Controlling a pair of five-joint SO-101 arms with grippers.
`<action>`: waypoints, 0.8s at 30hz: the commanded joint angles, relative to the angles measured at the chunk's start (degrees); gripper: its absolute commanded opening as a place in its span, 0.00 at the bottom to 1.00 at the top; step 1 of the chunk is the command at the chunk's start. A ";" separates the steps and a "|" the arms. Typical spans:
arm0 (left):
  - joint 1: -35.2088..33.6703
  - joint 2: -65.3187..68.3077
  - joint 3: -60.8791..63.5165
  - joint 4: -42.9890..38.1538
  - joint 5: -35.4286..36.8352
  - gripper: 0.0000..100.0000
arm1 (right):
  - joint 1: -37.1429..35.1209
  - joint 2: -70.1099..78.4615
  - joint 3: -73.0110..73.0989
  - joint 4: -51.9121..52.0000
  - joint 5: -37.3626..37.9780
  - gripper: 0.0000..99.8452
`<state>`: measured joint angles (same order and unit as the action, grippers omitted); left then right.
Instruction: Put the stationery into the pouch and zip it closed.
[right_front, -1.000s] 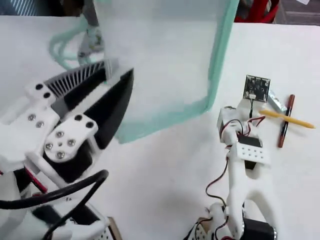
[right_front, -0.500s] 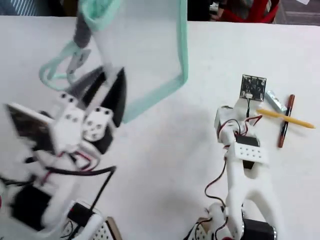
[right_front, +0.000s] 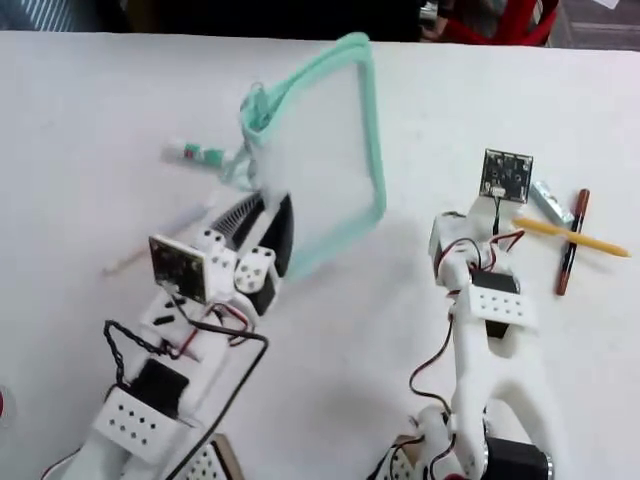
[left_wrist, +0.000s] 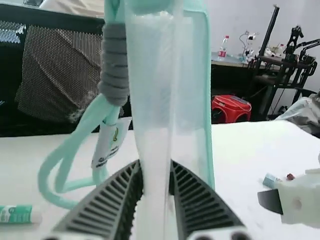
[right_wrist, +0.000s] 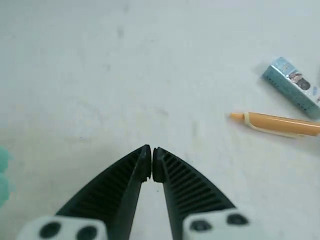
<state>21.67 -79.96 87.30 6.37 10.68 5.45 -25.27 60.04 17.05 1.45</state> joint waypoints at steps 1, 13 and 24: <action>0.48 -1.27 2.46 -5.10 0.44 0.03 | -0.84 -0.13 -2.55 0.31 -0.18 0.02; 1.54 5.41 9.14 -14.51 -3.60 0.03 | -0.57 -0.22 -1.85 0.04 -0.18 0.02; 3.30 20.62 9.05 -23.65 -3.69 0.03 | -2.86 -3.56 -10.37 12.62 4.13 0.02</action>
<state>23.78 -62.73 96.97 -15.69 6.90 4.31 -25.54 58.02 20.92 1.80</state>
